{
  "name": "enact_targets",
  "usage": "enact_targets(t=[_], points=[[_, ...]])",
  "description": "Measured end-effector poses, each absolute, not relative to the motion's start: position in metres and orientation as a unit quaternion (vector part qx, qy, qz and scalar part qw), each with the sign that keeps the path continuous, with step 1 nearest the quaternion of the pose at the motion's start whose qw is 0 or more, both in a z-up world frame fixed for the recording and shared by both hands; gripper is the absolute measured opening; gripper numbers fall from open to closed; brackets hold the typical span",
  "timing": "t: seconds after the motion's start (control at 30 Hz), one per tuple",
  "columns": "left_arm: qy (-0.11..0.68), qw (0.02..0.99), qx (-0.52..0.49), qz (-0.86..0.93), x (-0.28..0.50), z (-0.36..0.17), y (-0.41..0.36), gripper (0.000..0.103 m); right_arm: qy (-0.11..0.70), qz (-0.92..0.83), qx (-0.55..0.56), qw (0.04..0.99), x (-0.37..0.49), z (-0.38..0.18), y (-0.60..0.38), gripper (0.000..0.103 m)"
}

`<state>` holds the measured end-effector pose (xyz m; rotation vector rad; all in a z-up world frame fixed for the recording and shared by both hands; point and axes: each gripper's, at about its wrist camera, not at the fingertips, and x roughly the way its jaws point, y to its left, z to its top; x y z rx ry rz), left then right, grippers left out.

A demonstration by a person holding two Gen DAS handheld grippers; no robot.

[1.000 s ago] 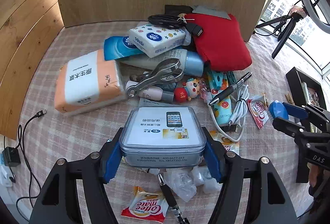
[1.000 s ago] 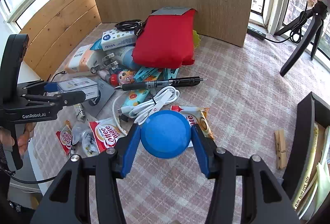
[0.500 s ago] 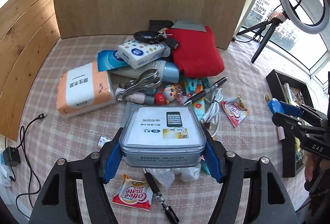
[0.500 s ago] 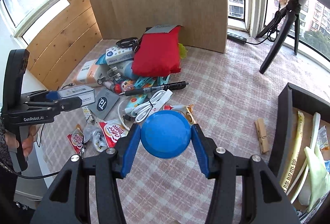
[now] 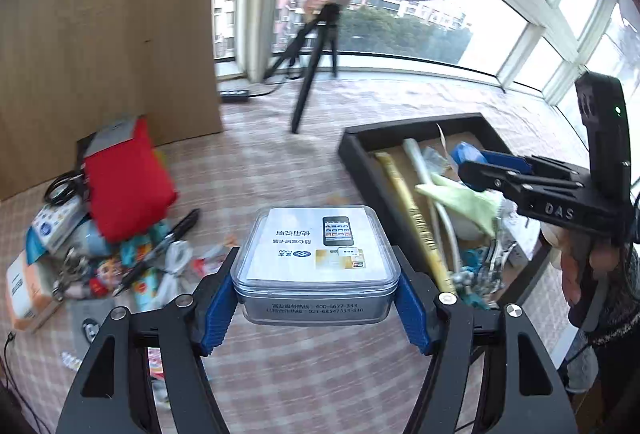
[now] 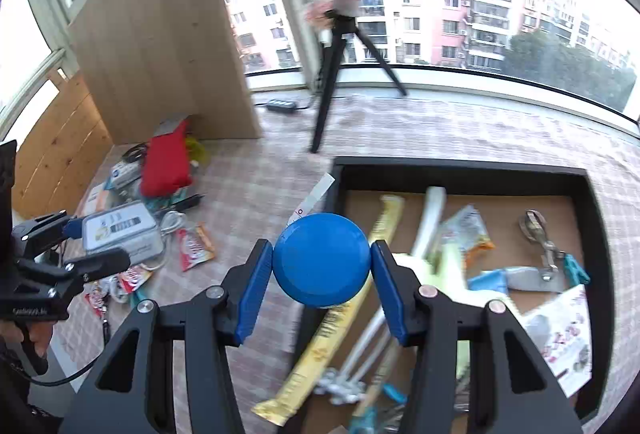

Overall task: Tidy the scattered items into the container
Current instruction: 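Carry the silver tin and blue lid into the tray and release both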

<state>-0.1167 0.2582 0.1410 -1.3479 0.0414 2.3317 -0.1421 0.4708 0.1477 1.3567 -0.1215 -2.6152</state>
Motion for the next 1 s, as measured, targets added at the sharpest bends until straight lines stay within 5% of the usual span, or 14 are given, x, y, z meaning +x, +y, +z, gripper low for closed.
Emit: enact_targets(t=[0.4,1.0], points=[[0.085,0.362,-0.495,0.785,-0.075,0.129,0.410,0.067,-0.103,-0.883,0.456,-0.032,-0.093,0.148,0.615,0.050],[0.094,0.373,-0.495,0.779,-0.058,0.128,0.446,0.067,-0.085,-0.886,0.453,-0.047,-0.147,0.149,0.621,0.058]])
